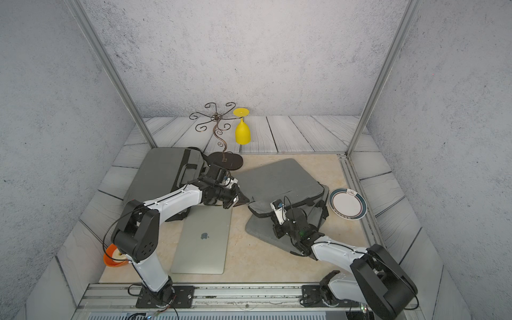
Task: Open the zippered laptop bag and take out the laptop
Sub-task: Unzip the zipper on the zippered laptop bag.
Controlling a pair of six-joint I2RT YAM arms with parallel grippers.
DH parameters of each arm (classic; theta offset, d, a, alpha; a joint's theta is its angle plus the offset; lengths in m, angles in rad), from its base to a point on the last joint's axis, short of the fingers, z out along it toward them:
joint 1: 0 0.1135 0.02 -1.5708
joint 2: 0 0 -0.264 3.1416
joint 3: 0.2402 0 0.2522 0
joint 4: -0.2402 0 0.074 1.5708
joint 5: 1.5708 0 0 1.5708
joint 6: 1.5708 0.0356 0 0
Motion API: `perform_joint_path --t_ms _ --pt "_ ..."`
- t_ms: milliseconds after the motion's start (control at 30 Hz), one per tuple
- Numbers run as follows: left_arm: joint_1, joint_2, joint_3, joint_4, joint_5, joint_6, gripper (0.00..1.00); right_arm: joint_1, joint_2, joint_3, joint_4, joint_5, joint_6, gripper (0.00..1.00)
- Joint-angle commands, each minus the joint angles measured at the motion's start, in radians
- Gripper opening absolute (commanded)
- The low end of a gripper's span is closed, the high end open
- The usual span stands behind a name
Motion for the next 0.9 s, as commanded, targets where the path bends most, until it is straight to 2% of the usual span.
perform_joint_path --t_ms 0,367,500,767,867 --pt "0.019 0.008 0.015 -0.011 0.004 0.035 0.00 -0.005 -0.043 0.012 -0.024 0.007 0.020 0.00" --pt "0.096 0.002 0.060 -0.098 -0.014 0.114 0.00 -0.056 -0.119 0.031 -0.173 -0.033 0.055 0.00" --pt "0.124 0.008 0.096 -0.135 -0.022 0.147 0.00 -0.068 -0.104 0.074 -0.285 -0.018 0.021 0.00" --pt "0.131 0.024 0.130 -0.145 -0.016 0.153 0.00 -0.074 -0.042 0.120 -0.317 0.026 0.032 0.00" --pt "0.131 0.027 0.145 -0.146 -0.006 0.145 0.00 -0.074 -0.022 0.113 -0.287 -0.001 0.019 0.08"
